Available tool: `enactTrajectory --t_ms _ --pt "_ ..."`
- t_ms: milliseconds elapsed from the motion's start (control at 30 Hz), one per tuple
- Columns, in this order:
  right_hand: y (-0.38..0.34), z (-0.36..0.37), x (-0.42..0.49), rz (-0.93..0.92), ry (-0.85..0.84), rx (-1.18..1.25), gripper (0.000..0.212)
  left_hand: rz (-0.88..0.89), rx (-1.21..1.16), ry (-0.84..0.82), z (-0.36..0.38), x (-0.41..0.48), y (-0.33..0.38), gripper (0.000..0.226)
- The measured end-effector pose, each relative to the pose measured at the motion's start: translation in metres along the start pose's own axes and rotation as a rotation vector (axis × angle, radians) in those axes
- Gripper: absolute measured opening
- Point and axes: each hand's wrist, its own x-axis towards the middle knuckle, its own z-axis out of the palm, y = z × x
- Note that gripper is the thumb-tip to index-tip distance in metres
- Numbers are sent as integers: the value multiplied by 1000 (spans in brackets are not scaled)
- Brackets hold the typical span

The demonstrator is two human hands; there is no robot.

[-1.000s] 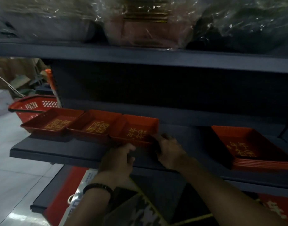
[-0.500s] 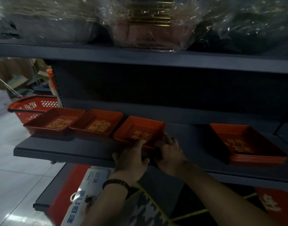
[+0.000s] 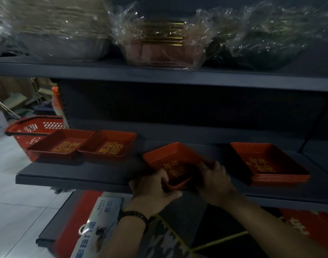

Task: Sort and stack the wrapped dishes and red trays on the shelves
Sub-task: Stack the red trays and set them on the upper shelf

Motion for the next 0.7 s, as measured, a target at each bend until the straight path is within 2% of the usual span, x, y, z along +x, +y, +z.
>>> enactTrajectory --t_ms 100,233,400,567,700 --pt "22 -2 3 33 19 -68 64 -5 -7 9 -5 -3 1 50" --pt "40 3 1 -50 61 22 44 -20 -11 9 -8 -1 -3 41" --pt "56 18 -7 -104 127 163 23 -1 28 34 -8 -1 -5 11" --pt "67 24 -7 -152 214 224 15 -3 15 65 0 -3 1 20" --pt "79 20 -17 -204 335 310 11 44 -37 172 2 -1 9 18"
